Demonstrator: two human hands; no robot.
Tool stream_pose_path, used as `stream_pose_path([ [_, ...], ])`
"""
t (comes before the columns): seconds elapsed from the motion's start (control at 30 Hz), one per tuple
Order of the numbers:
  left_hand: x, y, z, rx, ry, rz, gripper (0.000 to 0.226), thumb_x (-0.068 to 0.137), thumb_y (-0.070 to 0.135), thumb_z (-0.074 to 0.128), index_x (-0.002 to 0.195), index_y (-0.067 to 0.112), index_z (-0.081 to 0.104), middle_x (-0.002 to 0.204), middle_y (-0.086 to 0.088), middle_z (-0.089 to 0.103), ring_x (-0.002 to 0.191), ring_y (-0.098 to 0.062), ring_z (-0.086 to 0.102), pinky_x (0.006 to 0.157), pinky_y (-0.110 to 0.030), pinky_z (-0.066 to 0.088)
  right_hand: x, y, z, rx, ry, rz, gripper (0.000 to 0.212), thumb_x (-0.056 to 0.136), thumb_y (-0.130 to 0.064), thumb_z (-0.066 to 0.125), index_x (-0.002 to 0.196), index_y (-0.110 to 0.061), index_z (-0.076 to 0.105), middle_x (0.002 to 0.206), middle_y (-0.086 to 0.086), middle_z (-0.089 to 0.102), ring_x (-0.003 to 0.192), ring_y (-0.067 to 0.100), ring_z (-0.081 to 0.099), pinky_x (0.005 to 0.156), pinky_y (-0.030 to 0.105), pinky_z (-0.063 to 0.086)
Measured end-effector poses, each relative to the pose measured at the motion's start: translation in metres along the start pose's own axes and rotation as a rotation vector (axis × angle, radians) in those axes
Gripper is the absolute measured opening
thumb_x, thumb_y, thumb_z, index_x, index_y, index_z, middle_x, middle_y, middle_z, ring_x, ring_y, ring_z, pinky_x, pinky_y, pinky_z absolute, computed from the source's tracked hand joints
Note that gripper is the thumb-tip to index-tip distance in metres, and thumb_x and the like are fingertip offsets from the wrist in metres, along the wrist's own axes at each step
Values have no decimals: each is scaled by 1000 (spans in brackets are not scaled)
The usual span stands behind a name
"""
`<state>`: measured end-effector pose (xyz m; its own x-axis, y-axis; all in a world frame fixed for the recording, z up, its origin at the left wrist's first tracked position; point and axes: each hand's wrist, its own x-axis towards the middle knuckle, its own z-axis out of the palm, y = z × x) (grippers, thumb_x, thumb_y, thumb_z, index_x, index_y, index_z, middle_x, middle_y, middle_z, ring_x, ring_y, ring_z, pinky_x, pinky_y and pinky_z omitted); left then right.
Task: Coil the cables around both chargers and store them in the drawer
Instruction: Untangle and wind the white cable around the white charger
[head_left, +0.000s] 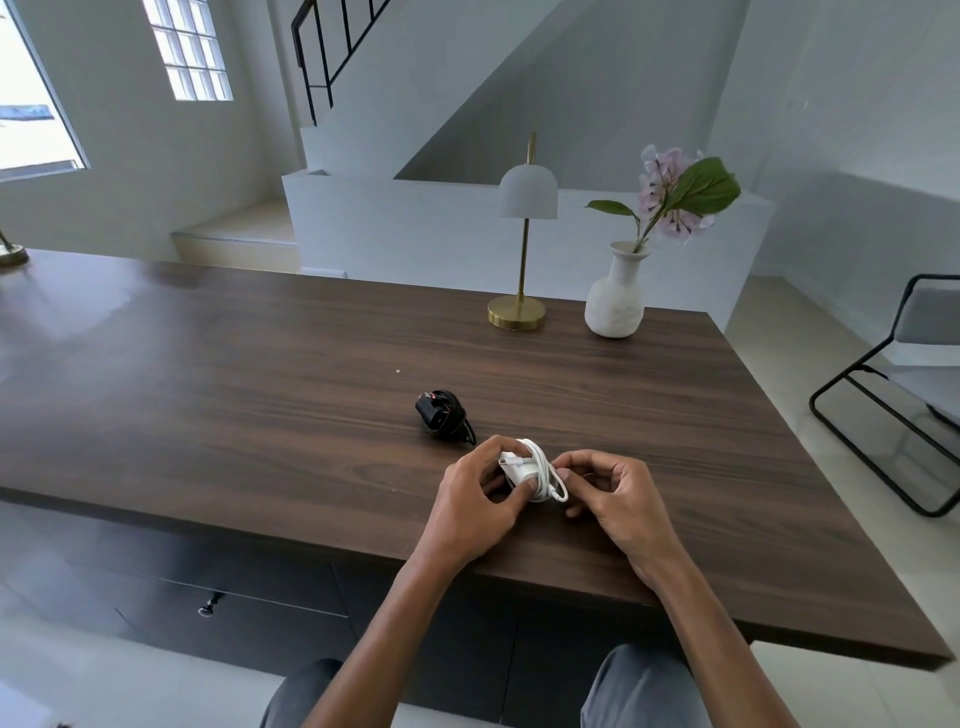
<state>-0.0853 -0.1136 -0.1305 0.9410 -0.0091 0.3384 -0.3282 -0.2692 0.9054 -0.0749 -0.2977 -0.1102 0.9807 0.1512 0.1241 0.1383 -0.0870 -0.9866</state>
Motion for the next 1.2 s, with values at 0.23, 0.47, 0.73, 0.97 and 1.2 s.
stream_pose_path([
  [0.23,1,0,-1,16,-27,-1,28,85,12,78,103,31,66,111,7,74,106,-8,72,95,-35,60,0,-3,2,-34,2,-14,10,90,-4,70,95,-7,78,87,8,78,68,9,68,58,22,56],
  [0.47,1,-1,-2,61,-17,20,27,83,16,79,98,33,63,108,8,73,105,-14,72,93,-41,60,0,-6,2,-61,-25,0,11,93,-8,68,95,-9,78,86,8,77,62,4,64,57,22,54],
  [0.73,-2,4,-2,-69,-12,31,21,84,7,80,92,16,63,109,0,75,102,-13,74,86,-29,61,0,-7,6,-91,-5,-6,14,85,-19,78,94,-8,76,84,20,73,60,6,63,52,20,53],
  [0.97,2,-1,-5,-136,-44,2,12,89,11,75,97,14,67,130,-3,68,119,-14,68,93,-25,57,0,-4,5,-92,16,-16,15,86,-21,78,91,-7,76,81,19,73,60,8,63,53,22,53],
  [1.2,5,-11,-1,-82,-20,9,20,93,2,68,85,18,59,119,-5,73,126,-6,62,99,-32,56,1,-1,9,-116,39,-29,14,84,-24,80,86,-12,74,76,15,72,58,12,62,51,24,53],
])
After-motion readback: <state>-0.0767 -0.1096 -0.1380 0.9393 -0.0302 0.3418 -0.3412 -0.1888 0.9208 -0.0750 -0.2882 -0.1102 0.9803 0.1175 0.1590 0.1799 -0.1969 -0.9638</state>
